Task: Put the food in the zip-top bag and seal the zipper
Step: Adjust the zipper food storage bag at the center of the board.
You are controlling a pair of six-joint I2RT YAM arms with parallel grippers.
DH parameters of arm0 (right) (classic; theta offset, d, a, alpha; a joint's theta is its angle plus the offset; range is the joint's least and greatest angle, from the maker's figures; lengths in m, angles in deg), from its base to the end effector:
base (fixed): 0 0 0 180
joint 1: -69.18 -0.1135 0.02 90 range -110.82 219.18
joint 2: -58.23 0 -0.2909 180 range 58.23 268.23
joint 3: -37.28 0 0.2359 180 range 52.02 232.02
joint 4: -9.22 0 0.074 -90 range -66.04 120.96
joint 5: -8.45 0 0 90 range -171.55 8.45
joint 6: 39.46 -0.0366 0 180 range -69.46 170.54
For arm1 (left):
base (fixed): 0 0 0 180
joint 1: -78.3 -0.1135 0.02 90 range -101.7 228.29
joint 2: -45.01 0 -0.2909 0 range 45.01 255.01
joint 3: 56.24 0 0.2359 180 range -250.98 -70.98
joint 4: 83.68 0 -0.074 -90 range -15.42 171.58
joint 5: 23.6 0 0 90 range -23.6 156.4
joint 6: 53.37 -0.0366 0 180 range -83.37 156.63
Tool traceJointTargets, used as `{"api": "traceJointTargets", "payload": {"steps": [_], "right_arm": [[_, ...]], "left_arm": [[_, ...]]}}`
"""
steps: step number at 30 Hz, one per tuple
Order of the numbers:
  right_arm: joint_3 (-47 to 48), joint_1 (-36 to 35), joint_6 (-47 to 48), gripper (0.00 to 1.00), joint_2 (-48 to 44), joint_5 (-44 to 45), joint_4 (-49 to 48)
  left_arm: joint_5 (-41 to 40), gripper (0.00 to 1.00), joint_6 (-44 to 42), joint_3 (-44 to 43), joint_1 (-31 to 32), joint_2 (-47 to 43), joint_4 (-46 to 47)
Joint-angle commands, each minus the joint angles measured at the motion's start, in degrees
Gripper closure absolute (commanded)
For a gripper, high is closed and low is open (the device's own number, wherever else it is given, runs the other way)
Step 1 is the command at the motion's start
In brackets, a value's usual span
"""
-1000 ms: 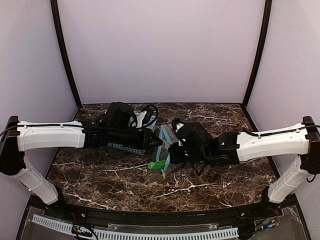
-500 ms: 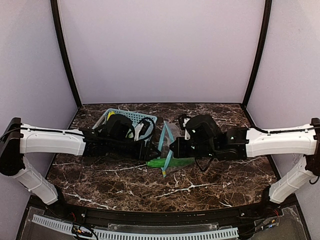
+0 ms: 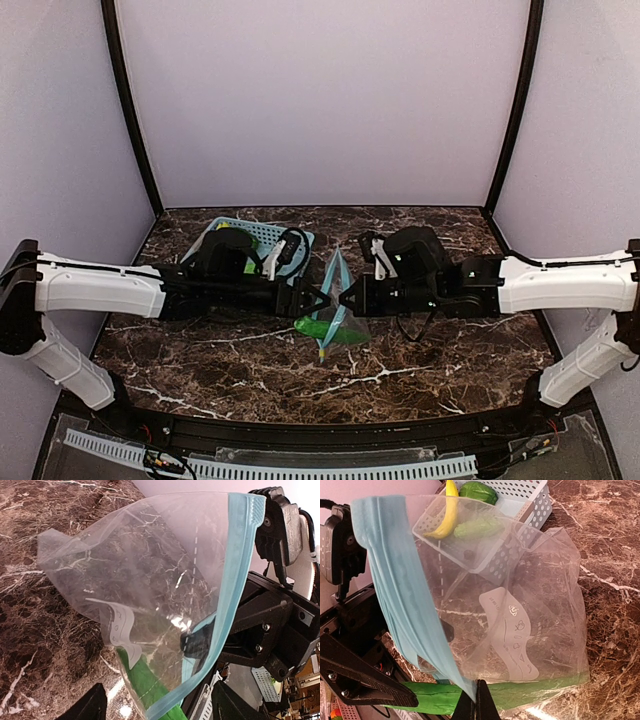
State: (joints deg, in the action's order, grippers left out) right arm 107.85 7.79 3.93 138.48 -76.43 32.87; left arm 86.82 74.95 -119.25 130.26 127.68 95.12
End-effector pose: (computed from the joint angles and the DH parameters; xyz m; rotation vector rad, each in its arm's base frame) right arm 0.1444 0.2579 0.2998 -0.2431 2.3099 0.9519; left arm 0.1786 -0.2491 0.2841 0.5230 2.1143 -1.3304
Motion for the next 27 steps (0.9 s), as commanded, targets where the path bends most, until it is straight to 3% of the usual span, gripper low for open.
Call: {"api": "traceJointTargets", "payload": {"steps": [1, 4, 8, 12, 17, 27], "right_arm": [[-0.34, 0.81, -0.14, 1.00, -0.88, -3.89, -2.72], [-0.87, 1.30, -0.56, 1.00, -1.20, -4.87, -3.06], [-1.72, 1.74, -1.28, 1.00, -1.98, -4.86, -3.05], [-1.87, 1.71, -1.67, 1.00, -2.99, -2.61, -0.59], [-2.45, 2.30, -2.71, 1.00, -4.68, -0.12, 2.36], [-2.88, 3.99, -7.00, 1.00, -7.54, 5.56, 9.65]], "left_arm": [[3.90, 0.34, -0.85, -1.96, -0.23, 1.51, 3.12], [3.67, 0.49, -0.94, -3.06, -0.23, 2.72, 1.82], [2.86, 0.80, -0.73, -3.38, -0.20, 3.07, 1.07], [-4.38, 0.96, -1.48, -4.19, -0.20, 1.04, -6.91], [-12.23, 0.99, -1.19, -5.65, -0.25, -1.30, -18.30], [-8.60, 0.99, 0.52, -8.79, -0.23, -0.23, -23.75]]}}
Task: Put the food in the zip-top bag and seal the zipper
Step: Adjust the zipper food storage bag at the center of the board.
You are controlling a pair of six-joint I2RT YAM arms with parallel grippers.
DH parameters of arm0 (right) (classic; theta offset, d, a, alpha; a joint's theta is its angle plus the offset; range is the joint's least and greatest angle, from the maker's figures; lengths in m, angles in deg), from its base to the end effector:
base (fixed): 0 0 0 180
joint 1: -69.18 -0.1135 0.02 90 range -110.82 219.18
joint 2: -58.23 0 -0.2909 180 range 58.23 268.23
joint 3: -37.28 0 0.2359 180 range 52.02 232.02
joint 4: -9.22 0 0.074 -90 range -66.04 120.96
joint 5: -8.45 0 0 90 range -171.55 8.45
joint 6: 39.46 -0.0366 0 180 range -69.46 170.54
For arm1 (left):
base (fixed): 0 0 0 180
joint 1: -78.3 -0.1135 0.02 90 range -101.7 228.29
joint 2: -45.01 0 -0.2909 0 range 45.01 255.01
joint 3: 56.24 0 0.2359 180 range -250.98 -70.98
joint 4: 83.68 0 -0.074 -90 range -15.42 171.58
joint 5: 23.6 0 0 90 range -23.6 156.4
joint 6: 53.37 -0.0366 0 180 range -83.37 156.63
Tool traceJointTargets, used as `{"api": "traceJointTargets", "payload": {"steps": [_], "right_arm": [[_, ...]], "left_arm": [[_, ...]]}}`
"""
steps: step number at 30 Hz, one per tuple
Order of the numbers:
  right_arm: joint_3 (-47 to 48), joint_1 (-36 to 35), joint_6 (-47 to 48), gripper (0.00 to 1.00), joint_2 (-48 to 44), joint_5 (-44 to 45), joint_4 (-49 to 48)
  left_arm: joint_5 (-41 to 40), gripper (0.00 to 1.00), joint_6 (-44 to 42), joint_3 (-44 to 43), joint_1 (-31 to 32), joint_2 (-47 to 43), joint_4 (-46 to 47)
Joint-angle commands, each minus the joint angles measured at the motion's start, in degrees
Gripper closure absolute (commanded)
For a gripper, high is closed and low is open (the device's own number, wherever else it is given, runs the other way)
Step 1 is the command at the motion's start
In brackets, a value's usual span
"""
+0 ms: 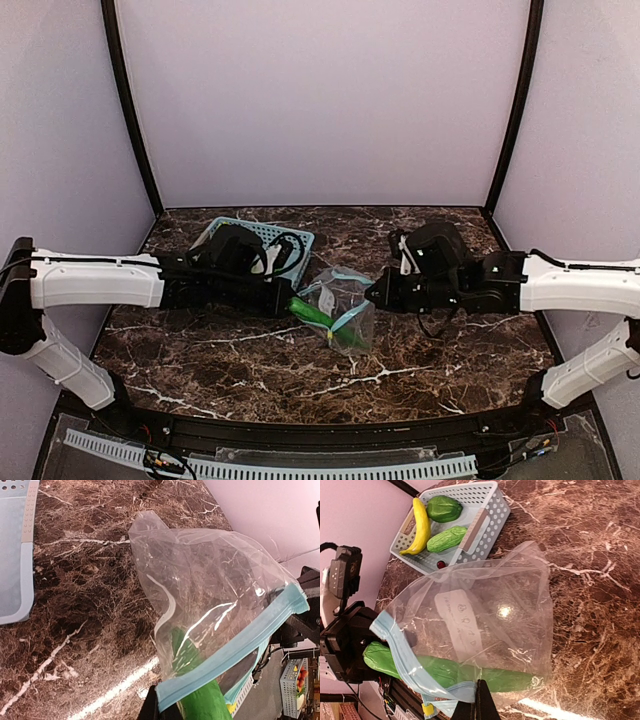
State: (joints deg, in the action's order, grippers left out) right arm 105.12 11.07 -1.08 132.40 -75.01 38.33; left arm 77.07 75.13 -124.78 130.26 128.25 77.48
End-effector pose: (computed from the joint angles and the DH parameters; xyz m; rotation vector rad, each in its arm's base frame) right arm 0.1435 0.2228 0.3034 -0.0639 2.3499 0.9137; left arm 0.1830 -0.2449 0.2818 0.3940 2.3297 -1.0546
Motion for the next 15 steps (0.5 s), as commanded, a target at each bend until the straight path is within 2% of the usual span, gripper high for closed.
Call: {"api": "traceJointTargets", "payload": {"steps": [1, 5, 8, 11, 15], "right_arm": [[0.63, 0.74, -1.68, 1.00, -1.15, 4.46, 5.10], [4.63, 0.71, 0.87, 1.00, 1.94, 2.34, 6.89], [7.40, 0.72, 2.17, 1.00, 3.99, 0.08, 8.49], [10.56, 0.71, 3.94, 0.99, 5.43, -1.69, 11.33], [14.07, 0.49, 5.44, 0.98, 6.63, -2.83, 14.77]], "left_arm": [[1.74, 0.99, -0.18, -5.00, -0.21, -0.21, -7.97], [7.81, 0.99, 0.32, -9.41, -0.20, 1.58, -8.99], [15.56, 0.99, 1.39, -11.27, -0.54, 3.08, -8.45], [20.41, 0.99, -0.08, -15.01, -1.67, 5.09, -14.09], [21.68, 0.99, -2.68, -19.09, -2.84, 5.85, -20.51]]}}
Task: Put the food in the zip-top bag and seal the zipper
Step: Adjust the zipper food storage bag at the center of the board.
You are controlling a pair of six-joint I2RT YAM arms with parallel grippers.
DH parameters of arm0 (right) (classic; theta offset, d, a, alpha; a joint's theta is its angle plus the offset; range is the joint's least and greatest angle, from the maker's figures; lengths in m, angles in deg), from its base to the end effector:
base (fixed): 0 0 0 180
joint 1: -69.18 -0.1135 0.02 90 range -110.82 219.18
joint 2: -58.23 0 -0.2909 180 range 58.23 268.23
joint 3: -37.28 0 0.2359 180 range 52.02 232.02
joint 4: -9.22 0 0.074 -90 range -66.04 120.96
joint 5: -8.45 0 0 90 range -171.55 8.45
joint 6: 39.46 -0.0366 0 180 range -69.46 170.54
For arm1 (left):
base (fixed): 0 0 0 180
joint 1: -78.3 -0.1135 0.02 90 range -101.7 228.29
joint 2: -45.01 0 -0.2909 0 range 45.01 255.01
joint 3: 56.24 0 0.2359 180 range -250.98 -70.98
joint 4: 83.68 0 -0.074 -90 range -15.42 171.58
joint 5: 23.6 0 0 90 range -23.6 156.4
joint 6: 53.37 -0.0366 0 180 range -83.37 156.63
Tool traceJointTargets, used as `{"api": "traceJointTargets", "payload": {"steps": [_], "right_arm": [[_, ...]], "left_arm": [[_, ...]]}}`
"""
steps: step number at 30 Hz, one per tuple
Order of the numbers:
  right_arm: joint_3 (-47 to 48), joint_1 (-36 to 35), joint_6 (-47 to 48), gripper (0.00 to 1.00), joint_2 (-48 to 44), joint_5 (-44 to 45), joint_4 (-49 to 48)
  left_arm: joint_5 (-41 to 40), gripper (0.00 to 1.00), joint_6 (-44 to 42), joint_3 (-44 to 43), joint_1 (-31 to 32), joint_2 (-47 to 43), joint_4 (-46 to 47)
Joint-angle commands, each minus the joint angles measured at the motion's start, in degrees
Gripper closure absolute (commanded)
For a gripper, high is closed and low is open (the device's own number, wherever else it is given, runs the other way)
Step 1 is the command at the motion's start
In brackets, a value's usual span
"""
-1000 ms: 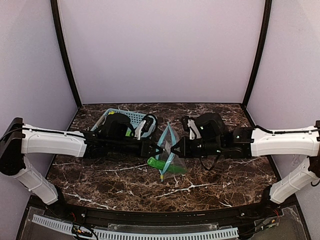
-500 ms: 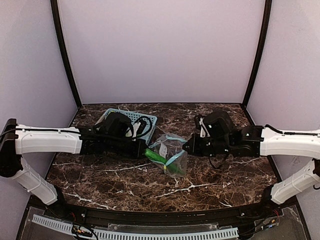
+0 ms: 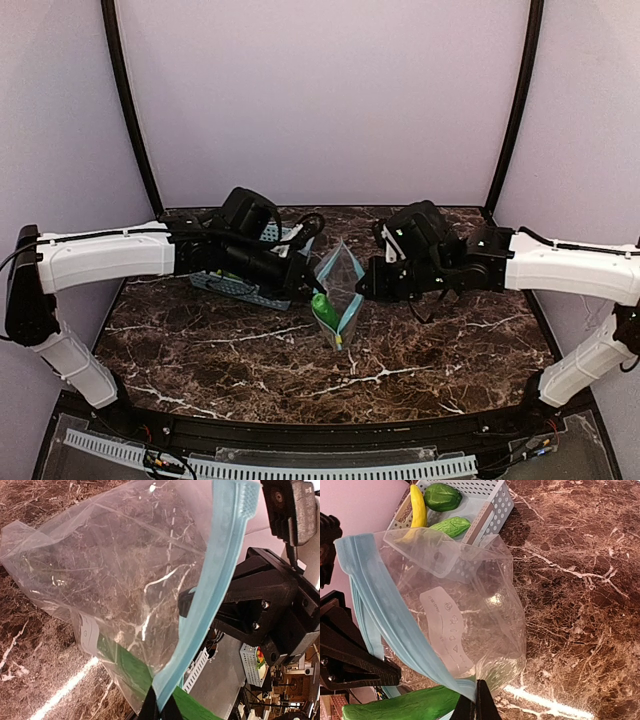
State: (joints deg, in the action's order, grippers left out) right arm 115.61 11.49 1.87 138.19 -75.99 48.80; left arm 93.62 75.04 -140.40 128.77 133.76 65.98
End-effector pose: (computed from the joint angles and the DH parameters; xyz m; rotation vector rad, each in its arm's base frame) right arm 0.1570 0.2417 0.3205 -0.1381 2.4325 0.8134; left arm 0.2010 -0.2699 0.3244 0.5632 2.3965 -1.3137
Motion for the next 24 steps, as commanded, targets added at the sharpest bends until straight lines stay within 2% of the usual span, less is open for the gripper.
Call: {"api": "traceJointTargets", "payload": {"steps": [1, 5, 8, 10, 13, 18, 21, 24], "right_arm": [[3.59, 0.06, 2.66, 0.98, 0.69, -2.43, 4.16], [1.59, 0.04, 2.61, 0.96, -0.10, -3.20, 3.53], [-2.16, 0.04, 3.30, 0.89, -2.04, -3.94, 0.45], [-4.30, 0.04, 4.43, 0.79, -3.98, -5.19, -2.36], [-6.11, -0.52, 7.87, 0.58, -6.97, -6.94, -5.40], [-4.83, -3.95, 14.00, 0.31, -11.20, -1.56, -5.38], [-2.48, -7.20, 17.40, 0.25, -12.02, 2.43, -4.55], [0.49, -11.10, 20.52, 0.25, -10.43, 4.63, -4.85]], "left_arm": [[5.35, 0.99, -3.09, -4.08, -1.53, 0.45, -9.67], [5.70, 0.99, -3.99, -3.72, -2.80, 0.82, -11.72], [5.60, 0.99, -3.64, -2.42, -3.32, 1.28, -10.24], [5.82, 0.99, -3.38, -2.00, -3.44, 2.14, -9.60], [5.51, 0.99, -3.31, -2.06, -3.46, 3.26, -8.80], [5.61, 0.99, -2.07, -2.29, -3.55, 3.85, -7.16], [5.55, 0.99, -1.69, -2.33, -3.54, 3.68, -6.60], [5.25, 0.99, -1.51, -2.38, -3.59, 3.38, -6.70]]}}
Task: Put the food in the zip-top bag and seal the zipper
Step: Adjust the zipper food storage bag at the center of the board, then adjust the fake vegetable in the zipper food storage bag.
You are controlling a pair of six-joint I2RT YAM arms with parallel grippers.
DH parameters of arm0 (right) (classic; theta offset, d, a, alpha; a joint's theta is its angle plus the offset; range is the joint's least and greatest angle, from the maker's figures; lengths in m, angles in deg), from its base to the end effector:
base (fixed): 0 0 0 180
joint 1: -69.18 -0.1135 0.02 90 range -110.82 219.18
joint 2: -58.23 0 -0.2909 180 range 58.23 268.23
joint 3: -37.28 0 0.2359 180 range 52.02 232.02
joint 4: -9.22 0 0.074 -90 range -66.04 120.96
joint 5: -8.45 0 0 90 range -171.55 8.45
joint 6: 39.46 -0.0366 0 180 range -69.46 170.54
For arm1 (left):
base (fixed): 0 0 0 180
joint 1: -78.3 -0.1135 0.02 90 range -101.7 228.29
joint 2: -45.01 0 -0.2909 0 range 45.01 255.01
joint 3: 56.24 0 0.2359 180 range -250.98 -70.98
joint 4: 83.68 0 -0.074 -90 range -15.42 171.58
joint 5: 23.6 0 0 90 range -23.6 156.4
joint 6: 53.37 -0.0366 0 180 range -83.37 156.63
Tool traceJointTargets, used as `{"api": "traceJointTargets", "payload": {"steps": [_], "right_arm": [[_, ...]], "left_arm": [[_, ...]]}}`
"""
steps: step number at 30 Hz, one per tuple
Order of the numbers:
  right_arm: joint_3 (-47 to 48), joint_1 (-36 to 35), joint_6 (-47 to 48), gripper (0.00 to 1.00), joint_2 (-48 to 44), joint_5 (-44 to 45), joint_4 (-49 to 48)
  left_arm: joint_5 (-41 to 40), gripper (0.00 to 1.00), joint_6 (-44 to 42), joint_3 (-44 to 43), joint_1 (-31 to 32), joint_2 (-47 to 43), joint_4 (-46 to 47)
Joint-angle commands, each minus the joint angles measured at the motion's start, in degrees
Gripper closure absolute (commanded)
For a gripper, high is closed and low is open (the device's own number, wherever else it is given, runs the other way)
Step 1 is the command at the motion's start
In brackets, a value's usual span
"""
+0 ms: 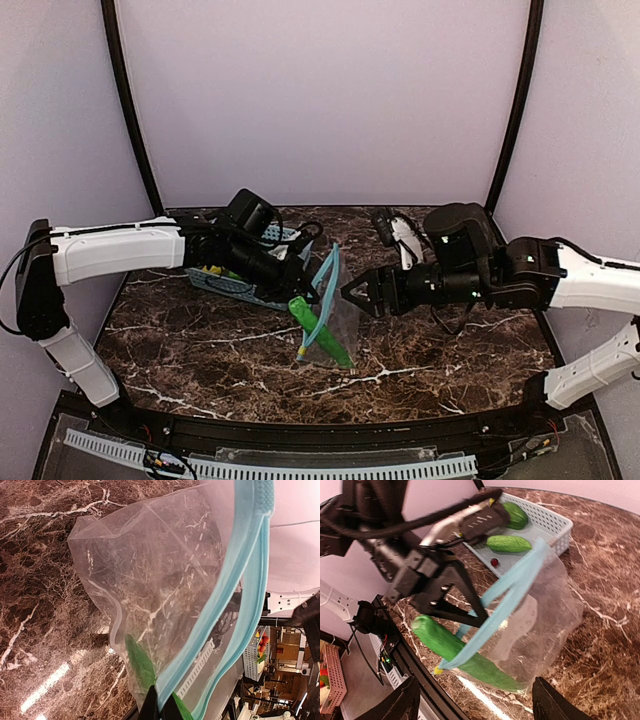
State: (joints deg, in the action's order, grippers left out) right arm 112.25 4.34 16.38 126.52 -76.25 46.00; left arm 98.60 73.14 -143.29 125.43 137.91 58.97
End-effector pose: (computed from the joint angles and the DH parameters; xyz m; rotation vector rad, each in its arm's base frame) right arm 0.1060 0.2178 0.3558 -0.5343 2.1734 0.9130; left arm 0.2210 -0.2668 0.3081 0.5606 2.5436 -1.3017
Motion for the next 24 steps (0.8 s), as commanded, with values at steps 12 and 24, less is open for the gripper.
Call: {"api": "traceJointTargets", "payload": {"steps": [12, 24], "right_arm": [[13.00, -12.32, 11.39, 0.26, 15.03, 16.83, -4.20], [13.95, -12.41, 12.59, 0.32, 20.56, 21.57, -5.08]], "left_arm": [[0.21, 0.99, 0.48, 0.11, -0.20, -0.88, -0.07], [0.65, 0.99, 0.84, -0.41, -0.22, -1.12, 0.37]]}}
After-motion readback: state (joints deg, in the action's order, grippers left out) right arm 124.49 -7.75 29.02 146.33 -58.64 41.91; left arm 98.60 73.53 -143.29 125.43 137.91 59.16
